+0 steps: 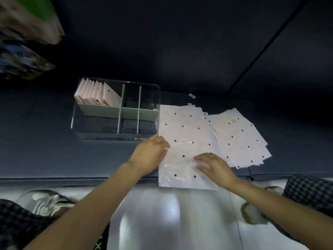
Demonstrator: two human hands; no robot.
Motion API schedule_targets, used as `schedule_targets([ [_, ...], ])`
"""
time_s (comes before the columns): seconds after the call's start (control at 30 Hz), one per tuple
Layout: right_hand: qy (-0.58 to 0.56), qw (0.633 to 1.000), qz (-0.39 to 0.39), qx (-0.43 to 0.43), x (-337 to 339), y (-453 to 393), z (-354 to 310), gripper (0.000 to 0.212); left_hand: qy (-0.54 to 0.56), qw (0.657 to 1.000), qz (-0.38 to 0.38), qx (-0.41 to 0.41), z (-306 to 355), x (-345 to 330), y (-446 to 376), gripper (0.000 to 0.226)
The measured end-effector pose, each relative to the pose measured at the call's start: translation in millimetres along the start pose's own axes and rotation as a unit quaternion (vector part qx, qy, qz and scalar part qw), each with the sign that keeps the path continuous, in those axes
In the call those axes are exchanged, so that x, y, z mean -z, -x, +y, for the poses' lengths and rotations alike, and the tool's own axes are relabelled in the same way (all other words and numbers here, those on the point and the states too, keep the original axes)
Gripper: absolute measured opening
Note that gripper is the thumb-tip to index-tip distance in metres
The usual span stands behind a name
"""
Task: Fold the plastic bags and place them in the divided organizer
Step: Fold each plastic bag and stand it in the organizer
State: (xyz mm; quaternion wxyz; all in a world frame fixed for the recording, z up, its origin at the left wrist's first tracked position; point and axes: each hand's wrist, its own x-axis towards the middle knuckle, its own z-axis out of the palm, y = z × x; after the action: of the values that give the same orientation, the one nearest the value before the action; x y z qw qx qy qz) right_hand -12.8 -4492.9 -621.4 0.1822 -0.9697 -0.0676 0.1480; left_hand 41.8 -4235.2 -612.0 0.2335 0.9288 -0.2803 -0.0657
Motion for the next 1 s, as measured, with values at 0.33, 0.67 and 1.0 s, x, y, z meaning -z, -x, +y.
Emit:
schedule_targets([
  [0.33,0.033,0.995,0.04,0.089,-30.5,56.5,53.7,0.02,-0.114,0.986,-0.111,-0.058,22.2,-71.8,52.0,0.057],
  [0.67,-0.166,0.985,-0.034,0.012,55.0,26.2,46.6,0.011,0.044,0.986,0.138,-0.078,49.6,-23.3,22.1,0.029],
  [1.0,-0.154,0.979,0.11,-0.08,66.8,-106.0,38.1,0.014,0.023,0.983,0.183,0.002,53.1,-40.5,-9.7,0.044],
])
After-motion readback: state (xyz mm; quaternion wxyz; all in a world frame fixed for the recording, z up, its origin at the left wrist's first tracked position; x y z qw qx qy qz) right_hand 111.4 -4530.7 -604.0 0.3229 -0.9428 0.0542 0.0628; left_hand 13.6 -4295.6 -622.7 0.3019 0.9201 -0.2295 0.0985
